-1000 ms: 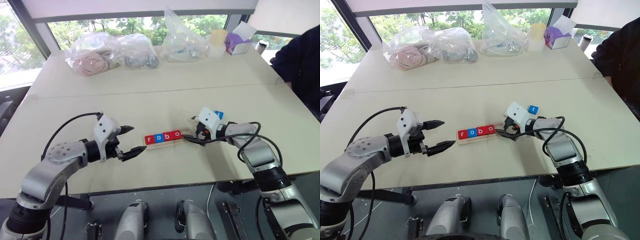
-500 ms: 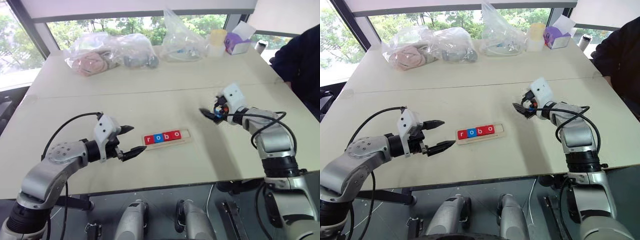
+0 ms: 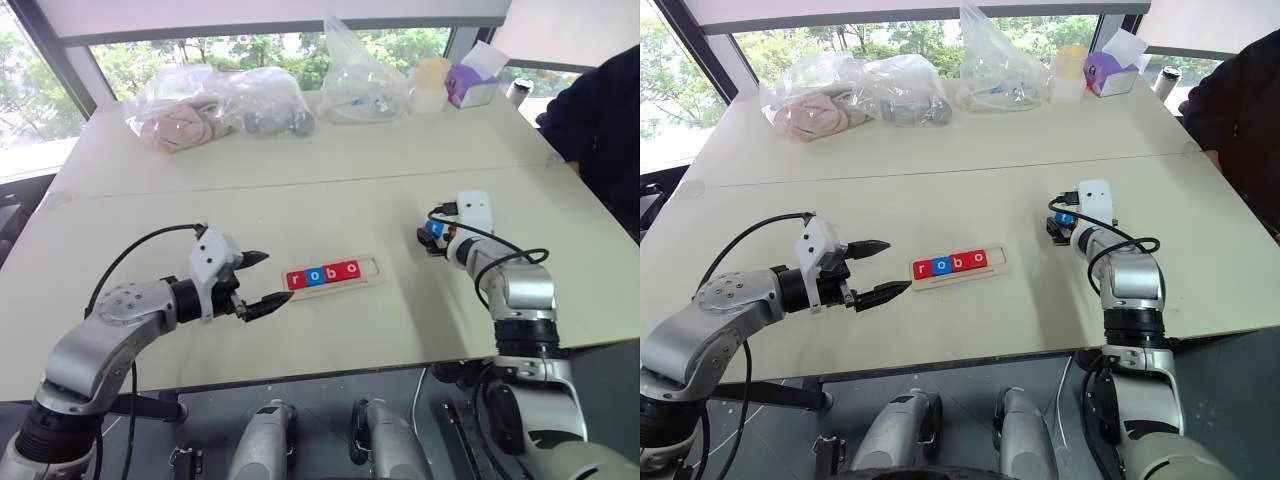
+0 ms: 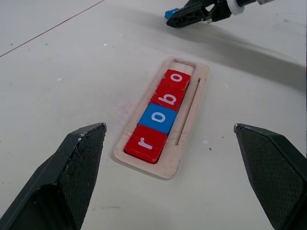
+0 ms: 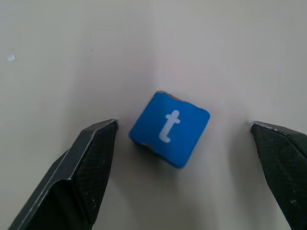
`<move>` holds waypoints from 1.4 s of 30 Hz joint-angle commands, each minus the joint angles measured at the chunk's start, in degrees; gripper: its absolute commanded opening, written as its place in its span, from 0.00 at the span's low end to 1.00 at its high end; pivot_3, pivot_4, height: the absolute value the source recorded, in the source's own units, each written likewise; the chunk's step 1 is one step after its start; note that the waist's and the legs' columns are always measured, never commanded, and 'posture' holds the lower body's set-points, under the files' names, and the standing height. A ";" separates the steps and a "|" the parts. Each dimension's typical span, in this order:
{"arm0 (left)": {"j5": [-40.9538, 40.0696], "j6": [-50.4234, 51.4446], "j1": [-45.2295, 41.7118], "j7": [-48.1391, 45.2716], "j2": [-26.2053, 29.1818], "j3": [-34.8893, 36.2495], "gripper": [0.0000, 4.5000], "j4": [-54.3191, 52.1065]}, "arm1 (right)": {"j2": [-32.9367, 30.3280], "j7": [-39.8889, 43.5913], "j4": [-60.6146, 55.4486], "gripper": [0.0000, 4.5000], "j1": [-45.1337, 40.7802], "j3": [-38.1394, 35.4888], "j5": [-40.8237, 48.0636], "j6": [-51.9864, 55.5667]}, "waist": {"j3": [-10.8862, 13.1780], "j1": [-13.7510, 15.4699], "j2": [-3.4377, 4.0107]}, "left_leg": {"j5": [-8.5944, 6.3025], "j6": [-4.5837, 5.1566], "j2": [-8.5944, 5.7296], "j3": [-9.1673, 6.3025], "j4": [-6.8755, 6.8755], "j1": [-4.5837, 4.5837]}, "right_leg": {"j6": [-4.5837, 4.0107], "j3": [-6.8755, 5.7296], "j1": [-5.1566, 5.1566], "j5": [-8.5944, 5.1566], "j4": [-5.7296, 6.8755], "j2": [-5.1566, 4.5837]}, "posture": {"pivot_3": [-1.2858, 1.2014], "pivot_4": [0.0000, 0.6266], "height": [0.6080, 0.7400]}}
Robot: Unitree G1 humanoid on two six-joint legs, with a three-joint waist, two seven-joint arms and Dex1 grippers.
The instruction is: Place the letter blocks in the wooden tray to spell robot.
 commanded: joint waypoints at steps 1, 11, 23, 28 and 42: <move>0.20 -1.23 -0.87 -0.35 -0.09 0.60 1.00 -1.07 | 3.52 -4.30 -2.32 0.99 -0.83 -1.12 1.00 3.12 | 0.00 -0.04 0.00 | 0.00 0.00 0.01 0.00 0.00 0.00 | 0.00 0.00 0.00 0.00 0.00 0.01 | 0.52 0.24 0.89; 0.52 -1.07 -0.68 0.25 -0.53 0.81 1.00 -1.31 | 7.64 -11.63 -2.35 0.60 -1.56 -3.43 0.84 5.90 | -0.01 -0.03 0.00 | 0.00 0.00 0.00 -0.01 0.00 0.00 | -0.02 0.00 0.01 -0.01 -0.02 0.01 | 0.52 0.24 0.89; 0.48 -1.15 0.52 -0.35 -0.61 0.96 1.00 -1.44 | 1.31 -2.21 -30.13 0.25 10.36 5.83 6.27 25.96 | -0.01 0.09 0.00 | -0.02 0.00 -0.01 -0.04 -0.34 0.02 | -0.01 0.00 -0.06 -0.02 -0.12 -0.01 | 0.52 0.24 0.89; 0.51 -1.07 0.57 -0.78 -0.63 0.78 1.00 -1.28 | 2.36 -1.81 -40.84 0.25 13.80 4.99 7.75 36.43 | -0.01 0.13 0.00 | -0.03 -0.03 0.01 -0.04 -0.49 0.10 | -0.03 0.00 -0.09 -0.04 -0.15 -0.02 | 0.52 0.24 0.89; 0.97 -1.11 -0.01 -1.66 -0.39 0.86 1.00 -0.83 | -14.87 15.47 -38.28 0.99 13.72 13.69 12.47 24.60 | 0.02 0.23 0.04 | -0.13 -0.19 0.00 0.06 -0.62 0.06 | -0.03 -0.05 -0.01 -0.04 -0.65 -0.08 | 0.52 0.24 0.89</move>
